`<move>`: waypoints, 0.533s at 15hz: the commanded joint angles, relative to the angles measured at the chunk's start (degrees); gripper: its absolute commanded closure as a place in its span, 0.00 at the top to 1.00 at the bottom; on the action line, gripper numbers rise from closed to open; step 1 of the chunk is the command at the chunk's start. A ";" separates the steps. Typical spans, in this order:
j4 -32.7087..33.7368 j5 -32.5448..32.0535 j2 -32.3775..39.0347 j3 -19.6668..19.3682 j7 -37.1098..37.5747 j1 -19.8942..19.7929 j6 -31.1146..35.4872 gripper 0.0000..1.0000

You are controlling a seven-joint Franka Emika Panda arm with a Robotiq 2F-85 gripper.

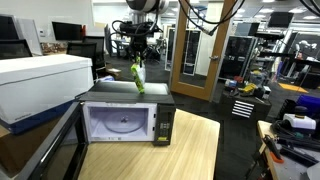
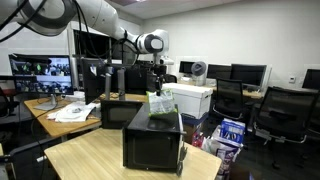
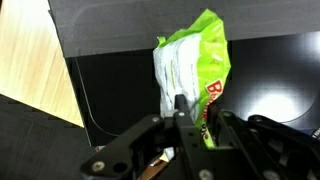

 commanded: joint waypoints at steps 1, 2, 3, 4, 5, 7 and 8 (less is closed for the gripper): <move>-5.17 3.01 -3.96 -0.21 -4.19 -0.96 -1.94 0.09; -7.48 2.52 -5.05 -0.64 -4.75 -0.49 -1.00 0.09; -12.24 1.03 -7.16 0.34 -6.09 -0.80 2.47 0.09; -14.49 2.10 -8.05 -0.87 -7.82 -0.29 3.52 0.08; -16.91 2.67 -9.18 -0.83 -9.05 -0.59 4.74 0.09; -21.56 3.38 -11.76 -1.26 -10.61 -1.13 6.97 0.08; -23.67 3.53 -12.90 -1.55 -11.32 -1.27 7.84 0.09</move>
